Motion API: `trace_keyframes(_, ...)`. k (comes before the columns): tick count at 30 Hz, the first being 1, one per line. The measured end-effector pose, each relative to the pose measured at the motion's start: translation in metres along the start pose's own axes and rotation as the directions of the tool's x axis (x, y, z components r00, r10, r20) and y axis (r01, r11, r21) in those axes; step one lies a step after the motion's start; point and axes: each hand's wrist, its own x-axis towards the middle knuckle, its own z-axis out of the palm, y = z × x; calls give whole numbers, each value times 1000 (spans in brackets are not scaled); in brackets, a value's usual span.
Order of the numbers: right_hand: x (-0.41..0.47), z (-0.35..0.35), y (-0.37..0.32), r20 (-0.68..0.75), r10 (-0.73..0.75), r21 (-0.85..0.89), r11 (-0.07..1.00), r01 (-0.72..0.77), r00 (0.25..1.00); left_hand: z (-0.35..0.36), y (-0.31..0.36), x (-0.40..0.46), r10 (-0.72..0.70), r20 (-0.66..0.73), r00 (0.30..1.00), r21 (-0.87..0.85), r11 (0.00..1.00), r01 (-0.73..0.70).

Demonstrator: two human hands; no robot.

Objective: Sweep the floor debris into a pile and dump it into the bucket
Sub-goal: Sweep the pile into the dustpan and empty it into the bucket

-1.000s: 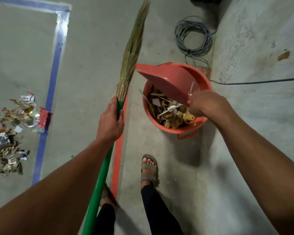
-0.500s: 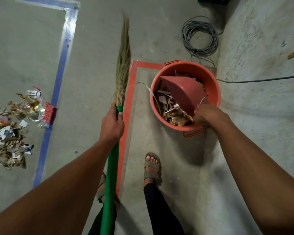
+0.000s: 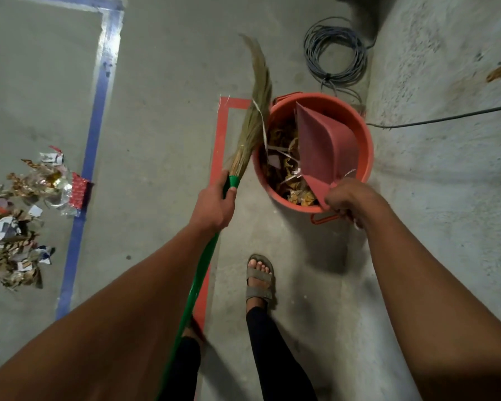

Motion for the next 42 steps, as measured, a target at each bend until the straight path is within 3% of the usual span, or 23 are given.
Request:
trace_keyframes(4,-12,-3,11,-26,20,133,991,-16,999,-2,5,-21,210,64,976,179,959,-218)
trace_keyframes(7,-18,-9,16,-40,46,186,982,-38,998,-1,8,-25,272,166,948,293,904,-311)
trace_keyframes(13,-25,-17,23,-235,66,340,940,19,970,-5,17,-12,312,107,944,453,830,-325)
trace_keyframes(16,-28,-18,24,-340,46,369,925,88,939,-10,22,-8,322,51,946,460,833,-308)
trace_keyframes(18,-34,-18,23,-336,37,359,929,91,941,-14,24,-7,312,4,950,434,855,-283)
trace_keyframes(21,-35,-13,13,-219,0,251,966,56,976,-20,23,-8,303,-86,949,373,893,-251)
trace_keyframes(24,-17,-3,-4,-87,-33,-14,999,32,996,-27,18,-4,296,-158,942,328,916,-233)
trace_keyframes(27,12,10,-16,-86,-32,-175,984,16,996,-30,8,7,262,-211,942,311,931,-190)
trace_keyframes(29,33,16,-24,-129,-56,-201,979,30,990,-28,-2,15,246,-233,941,304,937,-169)
trace_keyframes(35,83,31,-59,-55,-113,-387,918,83,992,-10,-27,42,176,-264,948,251,962,-108)
trace_keyframes(42,101,26,-60,-7,-41,-482,875,33,999,-3,-35,47,154,-206,966,259,961,-98)
